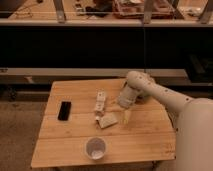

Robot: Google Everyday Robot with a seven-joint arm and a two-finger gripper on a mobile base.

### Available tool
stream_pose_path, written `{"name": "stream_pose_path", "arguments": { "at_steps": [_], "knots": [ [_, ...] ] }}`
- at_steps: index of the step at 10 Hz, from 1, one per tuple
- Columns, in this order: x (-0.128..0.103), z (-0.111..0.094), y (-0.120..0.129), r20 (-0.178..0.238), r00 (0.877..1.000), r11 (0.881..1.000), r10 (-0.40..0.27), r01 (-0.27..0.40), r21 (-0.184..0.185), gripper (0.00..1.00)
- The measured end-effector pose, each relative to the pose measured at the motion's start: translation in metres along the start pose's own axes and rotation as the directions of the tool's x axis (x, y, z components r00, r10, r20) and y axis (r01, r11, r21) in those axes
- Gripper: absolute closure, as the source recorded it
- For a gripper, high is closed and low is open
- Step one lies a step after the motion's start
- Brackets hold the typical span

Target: Place the white sponge in the ceramic cup

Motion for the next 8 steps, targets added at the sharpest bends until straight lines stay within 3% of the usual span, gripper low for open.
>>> {"name": "stream_pose_path", "arguments": {
  "at_steps": [5,8],
  "knots": [
    [0.001,0.002,0.000,-0.003,1.000,1.000,-0.002,0.002,-0.001,0.20],
    [0.000,0.019,-0.005,0.000,1.000,1.000,-0.003,0.003,0.012,0.20]
  ]
}}
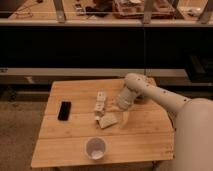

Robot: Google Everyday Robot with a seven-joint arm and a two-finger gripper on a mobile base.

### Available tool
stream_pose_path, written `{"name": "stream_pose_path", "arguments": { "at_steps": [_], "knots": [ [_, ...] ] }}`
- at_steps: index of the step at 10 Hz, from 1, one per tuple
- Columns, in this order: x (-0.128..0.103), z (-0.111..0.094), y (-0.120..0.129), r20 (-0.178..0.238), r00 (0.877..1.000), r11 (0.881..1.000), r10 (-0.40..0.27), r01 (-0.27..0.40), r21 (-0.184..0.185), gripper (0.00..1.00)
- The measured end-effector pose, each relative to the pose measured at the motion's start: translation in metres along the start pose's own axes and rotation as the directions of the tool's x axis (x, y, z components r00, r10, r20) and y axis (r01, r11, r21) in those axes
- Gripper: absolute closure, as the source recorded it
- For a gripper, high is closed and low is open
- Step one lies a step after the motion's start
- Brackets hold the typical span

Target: Place the white sponge in the ceramic cup

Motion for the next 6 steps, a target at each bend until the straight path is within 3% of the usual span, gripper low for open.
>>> {"name": "stream_pose_path", "arguments": {
  "at_steps": [3,6],
  "knots": [
    [-0.001,0.009,-0.009,0.029,1.000,0.999,-0.007,0.005,0.049,0.23],
    [-0.005,0.019,-0.012,0.064,0.998,0.998,0.002,-0.005,0.056,0.51]
  ]
}}
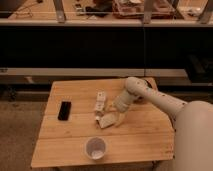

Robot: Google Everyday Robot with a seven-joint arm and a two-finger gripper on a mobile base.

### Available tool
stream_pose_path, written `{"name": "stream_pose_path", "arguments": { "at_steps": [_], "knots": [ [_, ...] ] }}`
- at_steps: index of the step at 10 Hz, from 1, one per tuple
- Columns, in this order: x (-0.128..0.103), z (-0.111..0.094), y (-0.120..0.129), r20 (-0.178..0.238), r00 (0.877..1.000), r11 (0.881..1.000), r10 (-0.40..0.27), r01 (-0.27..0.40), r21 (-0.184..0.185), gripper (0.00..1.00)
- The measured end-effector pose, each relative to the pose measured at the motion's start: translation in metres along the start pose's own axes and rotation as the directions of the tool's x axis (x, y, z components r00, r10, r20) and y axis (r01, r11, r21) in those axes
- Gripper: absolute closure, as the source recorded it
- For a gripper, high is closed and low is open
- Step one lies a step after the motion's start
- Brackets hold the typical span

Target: Place the white sponge in the ceramic cup

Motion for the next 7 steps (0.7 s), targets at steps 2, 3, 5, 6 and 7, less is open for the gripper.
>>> {"name": "stream_pose_path", "arguments": {
  "at_steps": [2,3,5,6,7],
  "knots": [
    [0.001,0.006,0.004,0.021,1.000,1.000,0.002,-0.002,-0.009,0.69],
    [0.000,0.007,0.006,0.041,0.999,1.000,-0.002,0.003,-0.014,0.83],
    [-0.006,-0.004,0.003,0.064,0.998,1.000,-0.015,0.016,-0.004,0.98],
    [-0.012,-0.019,0.000,0.064,0.998,1.000,-0.023,0.023,0.005,1.00],
    [-0.019,-0.038,-0.002,0.057,0.998,0.999,-0.032,0.032,0.008,1.00]
  ]
}}
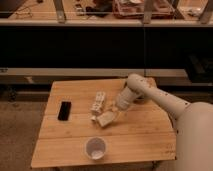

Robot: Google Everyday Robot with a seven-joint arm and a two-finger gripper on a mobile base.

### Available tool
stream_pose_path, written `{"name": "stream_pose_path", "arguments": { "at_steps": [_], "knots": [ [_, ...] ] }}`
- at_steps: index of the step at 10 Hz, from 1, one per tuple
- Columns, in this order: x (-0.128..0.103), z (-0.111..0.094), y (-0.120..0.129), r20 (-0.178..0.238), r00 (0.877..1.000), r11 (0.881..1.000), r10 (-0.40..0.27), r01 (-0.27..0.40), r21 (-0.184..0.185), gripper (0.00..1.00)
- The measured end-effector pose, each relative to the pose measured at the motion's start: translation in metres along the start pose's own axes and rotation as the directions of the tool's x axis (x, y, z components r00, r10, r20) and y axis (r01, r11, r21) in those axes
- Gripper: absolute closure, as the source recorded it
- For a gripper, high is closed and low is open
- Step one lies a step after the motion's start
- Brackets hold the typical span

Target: Place the white sponge in the ceramic cup

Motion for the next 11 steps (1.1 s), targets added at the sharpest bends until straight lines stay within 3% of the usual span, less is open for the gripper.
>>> {"name": "stream_pose_path", "arguments": {
  "at_steps": [2,6,11],
  "knots": [
    [-0.021,-0.037,0.004,-0.034,0.999,0.999,-0.021,0.020,-0.033,1.00],
    [-0.053,-0.064,0.032,-0.088,0.995,0.990,-0.044,0.032,-0.137,1.00],
    [-0.111,-0.064,0.050,-0.031,0.995,0.984,-0.093,0.087,-0.156,1.00]
  ]
}}
